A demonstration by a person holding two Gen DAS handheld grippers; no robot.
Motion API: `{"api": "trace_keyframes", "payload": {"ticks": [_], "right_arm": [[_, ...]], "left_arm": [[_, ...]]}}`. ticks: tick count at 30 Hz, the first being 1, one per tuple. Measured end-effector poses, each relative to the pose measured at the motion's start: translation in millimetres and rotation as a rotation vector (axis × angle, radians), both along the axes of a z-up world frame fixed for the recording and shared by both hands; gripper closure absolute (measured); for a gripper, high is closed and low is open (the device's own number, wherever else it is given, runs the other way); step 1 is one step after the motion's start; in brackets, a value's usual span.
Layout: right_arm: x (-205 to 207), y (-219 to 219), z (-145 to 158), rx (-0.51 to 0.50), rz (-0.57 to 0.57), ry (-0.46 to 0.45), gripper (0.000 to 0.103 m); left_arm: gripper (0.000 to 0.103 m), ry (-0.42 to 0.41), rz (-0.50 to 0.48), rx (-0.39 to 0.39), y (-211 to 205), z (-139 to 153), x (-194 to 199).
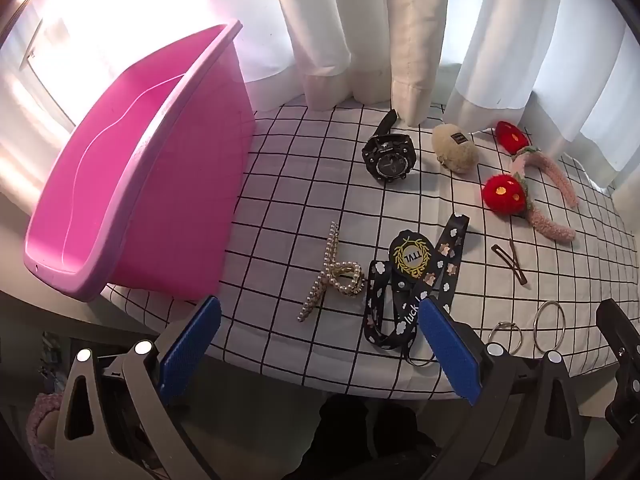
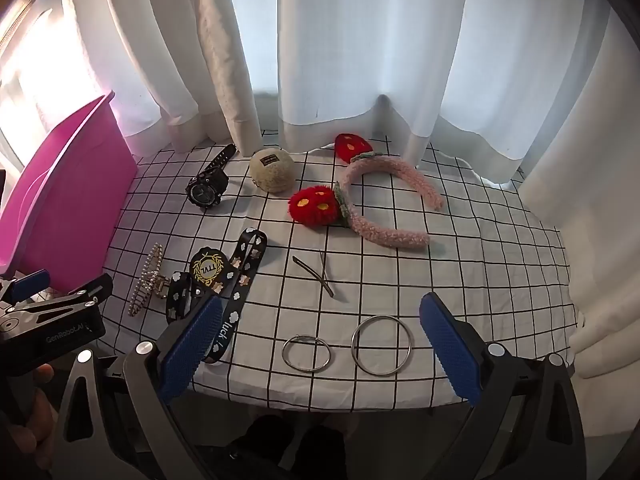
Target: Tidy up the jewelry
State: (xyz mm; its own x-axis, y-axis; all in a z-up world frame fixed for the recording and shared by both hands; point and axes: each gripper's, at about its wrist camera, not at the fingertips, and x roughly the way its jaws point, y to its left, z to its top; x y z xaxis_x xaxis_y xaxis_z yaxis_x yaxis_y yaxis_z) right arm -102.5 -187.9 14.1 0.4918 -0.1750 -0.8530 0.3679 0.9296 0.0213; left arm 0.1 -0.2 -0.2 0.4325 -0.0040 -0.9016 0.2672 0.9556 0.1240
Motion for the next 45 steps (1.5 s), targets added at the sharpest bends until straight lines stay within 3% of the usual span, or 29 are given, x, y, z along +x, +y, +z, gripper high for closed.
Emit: {"api": "trace_keyframes", "payload": {"ticks": [18,45], "right_arm": [[-1,-1,1,-0.002,0.0,-0.004,0.009],[1,-2,1,0.014,-0.004,-0.013,0.009]], "left_arm": [[0.006,-0.008,0.046,-0.022,8,7,6],[0.006,-0.017,0.021,-0.016,3,8,3]]}}
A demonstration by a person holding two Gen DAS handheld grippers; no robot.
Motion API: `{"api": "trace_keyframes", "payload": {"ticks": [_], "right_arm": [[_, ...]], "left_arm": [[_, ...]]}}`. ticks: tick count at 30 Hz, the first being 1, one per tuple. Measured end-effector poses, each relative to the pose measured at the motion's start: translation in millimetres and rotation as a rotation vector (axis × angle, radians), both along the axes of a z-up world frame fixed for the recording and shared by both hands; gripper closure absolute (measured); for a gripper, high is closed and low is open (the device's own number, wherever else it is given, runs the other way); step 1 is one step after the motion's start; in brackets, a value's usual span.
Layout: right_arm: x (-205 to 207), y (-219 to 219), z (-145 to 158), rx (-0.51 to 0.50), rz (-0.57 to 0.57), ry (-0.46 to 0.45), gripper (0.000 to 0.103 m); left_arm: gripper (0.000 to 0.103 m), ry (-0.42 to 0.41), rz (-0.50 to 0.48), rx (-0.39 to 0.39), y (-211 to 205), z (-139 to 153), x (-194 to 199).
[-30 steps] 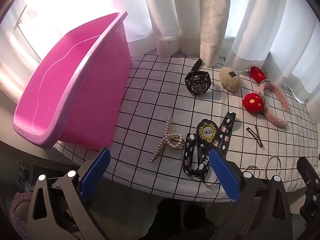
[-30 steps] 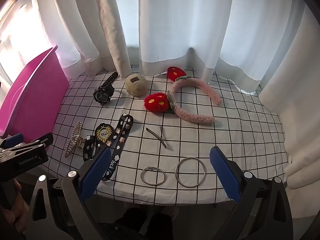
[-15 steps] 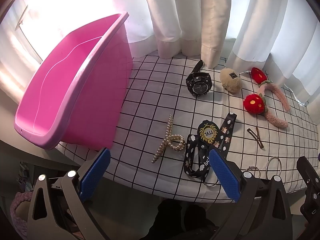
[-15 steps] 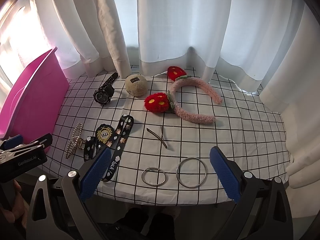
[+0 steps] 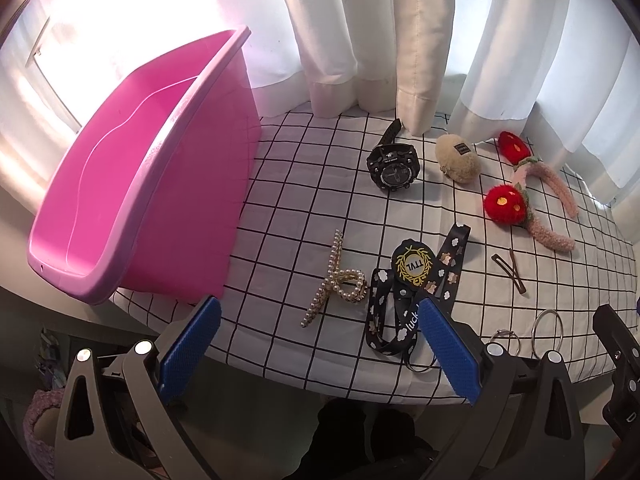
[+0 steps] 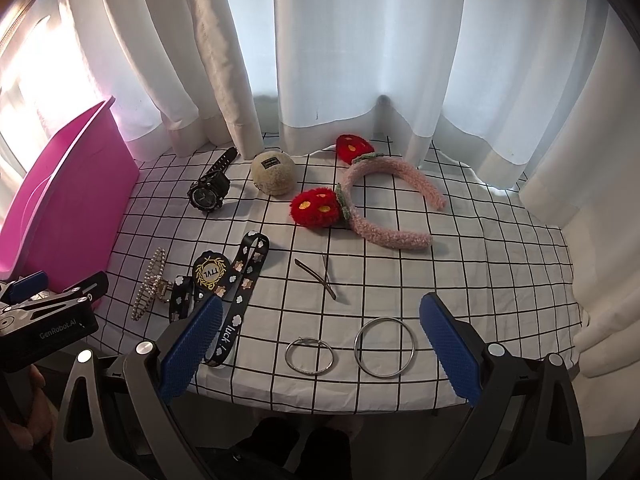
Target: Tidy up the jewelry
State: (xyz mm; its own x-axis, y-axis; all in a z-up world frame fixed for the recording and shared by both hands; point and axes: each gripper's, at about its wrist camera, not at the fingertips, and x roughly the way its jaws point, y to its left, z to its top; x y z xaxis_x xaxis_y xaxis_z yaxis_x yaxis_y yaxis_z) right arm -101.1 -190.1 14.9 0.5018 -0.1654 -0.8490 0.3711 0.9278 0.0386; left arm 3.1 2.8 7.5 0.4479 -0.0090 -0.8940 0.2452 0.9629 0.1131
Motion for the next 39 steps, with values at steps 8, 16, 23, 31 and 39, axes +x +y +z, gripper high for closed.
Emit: {"api": "trace_keyframes", "payload": {"ticks": [8,16,23,31,39], "right_arm": [[1.3,2.3,1.5,-0.007,0.006,0.004,0.009],[1.4,1.7,1.5,-0.007,0.006,0.005,0.009],[1.6,0.7,2.1,-0.007,0.006,0.005,0.009],[1.7,-0.2,2.7,-0.006,0.007,0.005,0.009],[1.7,-0.5,2.6,-0.005,0.007,0.004,0.009]], "left_arm": [[0.006,0.007,-0.003,0.0,-1.6,-0.7,2.2],[0.006,0.009,-0.002,0.001,0.4,-1.4,-1.1],[0.006,0.008,-0.003,0.001,0.5,-1.4,-1.6],[0.006,0.01,-0.004,0.003,-1.2,-1.7,-2.5],[0.006,0.008,-0.003,0.002,-2.6,-2.2,-2.3]]}}
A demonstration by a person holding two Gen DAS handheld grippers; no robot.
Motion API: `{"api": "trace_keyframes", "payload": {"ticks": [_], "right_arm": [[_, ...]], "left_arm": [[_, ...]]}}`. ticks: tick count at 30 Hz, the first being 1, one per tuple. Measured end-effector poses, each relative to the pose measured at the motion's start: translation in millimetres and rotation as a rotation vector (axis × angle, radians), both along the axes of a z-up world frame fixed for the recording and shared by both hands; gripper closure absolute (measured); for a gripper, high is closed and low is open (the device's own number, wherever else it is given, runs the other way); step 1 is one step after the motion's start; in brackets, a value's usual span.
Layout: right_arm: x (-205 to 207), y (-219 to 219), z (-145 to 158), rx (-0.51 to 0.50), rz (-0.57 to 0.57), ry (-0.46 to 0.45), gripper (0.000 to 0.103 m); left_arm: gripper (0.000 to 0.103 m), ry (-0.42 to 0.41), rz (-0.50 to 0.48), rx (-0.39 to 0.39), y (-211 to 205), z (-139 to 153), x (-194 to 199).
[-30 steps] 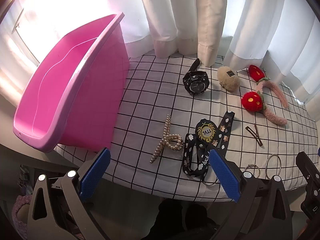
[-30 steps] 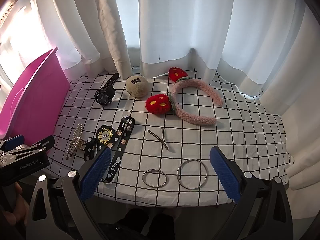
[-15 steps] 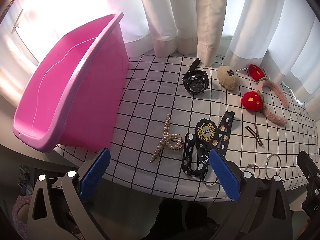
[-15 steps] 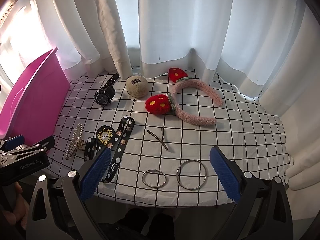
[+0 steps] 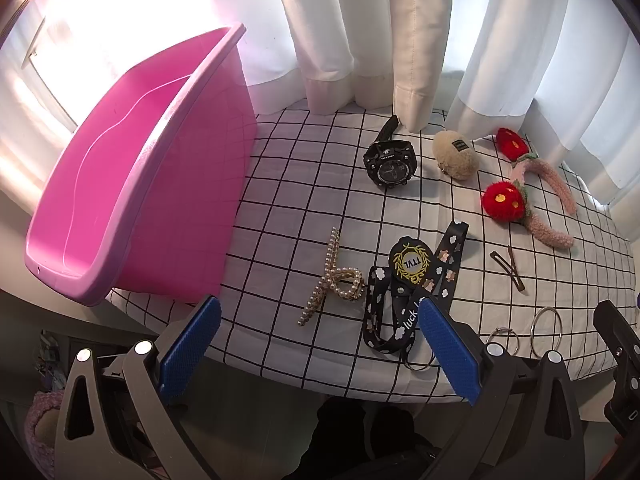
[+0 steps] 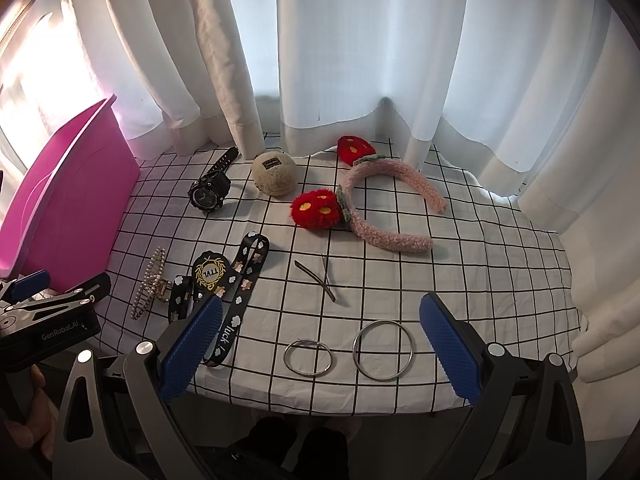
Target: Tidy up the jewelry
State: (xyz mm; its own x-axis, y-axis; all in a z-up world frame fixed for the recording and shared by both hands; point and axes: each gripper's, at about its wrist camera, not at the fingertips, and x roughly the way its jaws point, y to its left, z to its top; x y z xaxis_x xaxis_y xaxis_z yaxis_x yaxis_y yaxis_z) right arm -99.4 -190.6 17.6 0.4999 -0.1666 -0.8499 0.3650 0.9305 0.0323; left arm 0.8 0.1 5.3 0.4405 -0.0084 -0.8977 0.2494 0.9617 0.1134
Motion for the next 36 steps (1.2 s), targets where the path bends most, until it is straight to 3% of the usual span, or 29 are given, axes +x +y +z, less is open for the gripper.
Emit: {"api": "trace_keyframes", "payload": {"ticks": [17,31,36], "right_arm": [[-8,-19,-16,0.019,-0.007,0.032,0.009],[-31,-55,-77,0.019,0.0,0.11,0.009],[-32,-64,-108,-0.004,0.027,0.142,0.009]], "left_arm": [[0.006,0.036,-0.005,-0.024,-10,-14,-5],[0.006,0.078,-0.155,-0.011,-73,-57,-36],[0.006,0.12,-0.167,-0.019,-89,-78,-41]]}}
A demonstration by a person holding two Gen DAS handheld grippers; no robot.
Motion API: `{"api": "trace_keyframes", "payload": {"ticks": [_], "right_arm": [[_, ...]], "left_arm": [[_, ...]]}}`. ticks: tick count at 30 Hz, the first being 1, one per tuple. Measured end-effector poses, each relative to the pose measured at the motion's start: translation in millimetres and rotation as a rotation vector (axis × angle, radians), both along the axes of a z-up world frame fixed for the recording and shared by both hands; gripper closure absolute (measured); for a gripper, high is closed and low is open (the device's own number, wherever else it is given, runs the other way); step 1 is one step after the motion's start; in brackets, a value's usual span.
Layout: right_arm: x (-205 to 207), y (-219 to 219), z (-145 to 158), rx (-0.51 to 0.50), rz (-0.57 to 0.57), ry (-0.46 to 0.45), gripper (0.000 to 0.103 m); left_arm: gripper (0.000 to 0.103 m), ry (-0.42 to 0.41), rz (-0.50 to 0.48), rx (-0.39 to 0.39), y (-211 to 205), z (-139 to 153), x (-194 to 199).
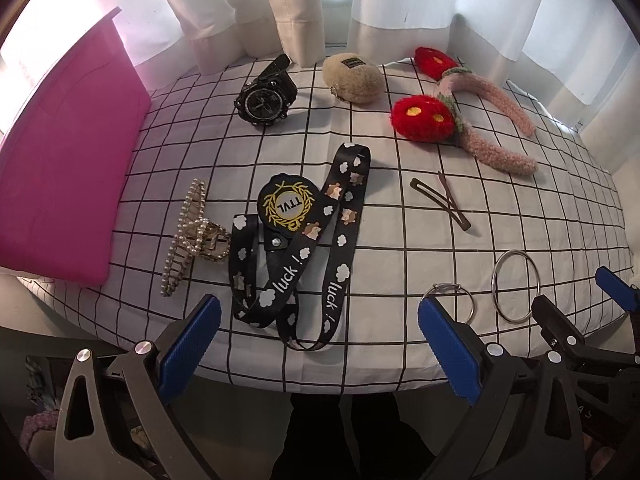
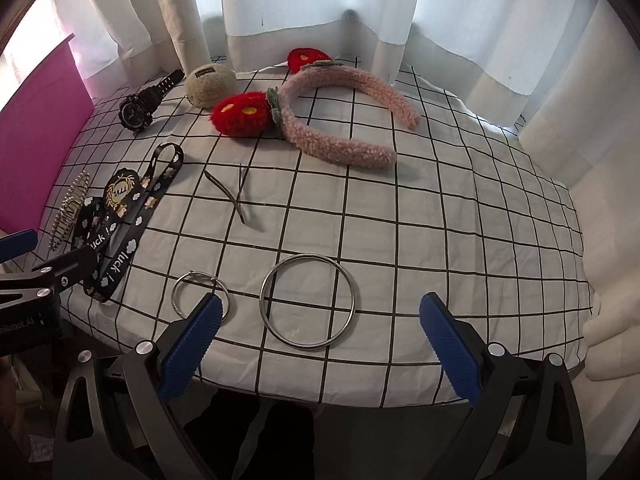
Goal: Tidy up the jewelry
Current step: 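Move the left tool toward the smaller silver hoop ring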
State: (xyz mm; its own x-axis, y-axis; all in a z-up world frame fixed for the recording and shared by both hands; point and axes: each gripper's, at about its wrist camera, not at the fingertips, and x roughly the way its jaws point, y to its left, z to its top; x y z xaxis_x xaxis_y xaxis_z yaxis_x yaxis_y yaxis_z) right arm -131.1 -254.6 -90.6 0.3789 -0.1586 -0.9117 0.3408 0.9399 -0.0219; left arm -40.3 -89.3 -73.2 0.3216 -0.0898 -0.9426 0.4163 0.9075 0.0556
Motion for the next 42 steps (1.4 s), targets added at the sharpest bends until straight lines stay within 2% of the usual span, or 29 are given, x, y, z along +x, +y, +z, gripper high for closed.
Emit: {"api": "trace_keyframes", "payload": {"ticks": [5,11,17,27,34,42], "right_arm": [[5,-6,-24,0.003,0.039,0.024,0.009],[10,-8,-43,0.027,0.076,0.036,0.009],[12,-9,-57,0.009,0.097,0.051,0.009],[2,-53,-59,0.031,0.045,0.016,0.009],[-2,-72,-61,0.051,0.036,-0.004,0.009],[-3,-74,-61,0.041,0.037,-0.018,0.009]], "left_arm": [[0.006,0.04,0.018,-0.022,-11,-19,-4],[0.006,0.038,0.016,-0.031,-21,-27,-11],[0.006,0.044,0.017,-0.044,-29,-33,-14],[0.006,0.038,-0.013,-0.081,-54,-36,-25],[0.006,0.09,-0.021,-0.085,-67,-51,-31],[0.006,0.128,-0.01,-0.085,-74,-71,-30]]}}
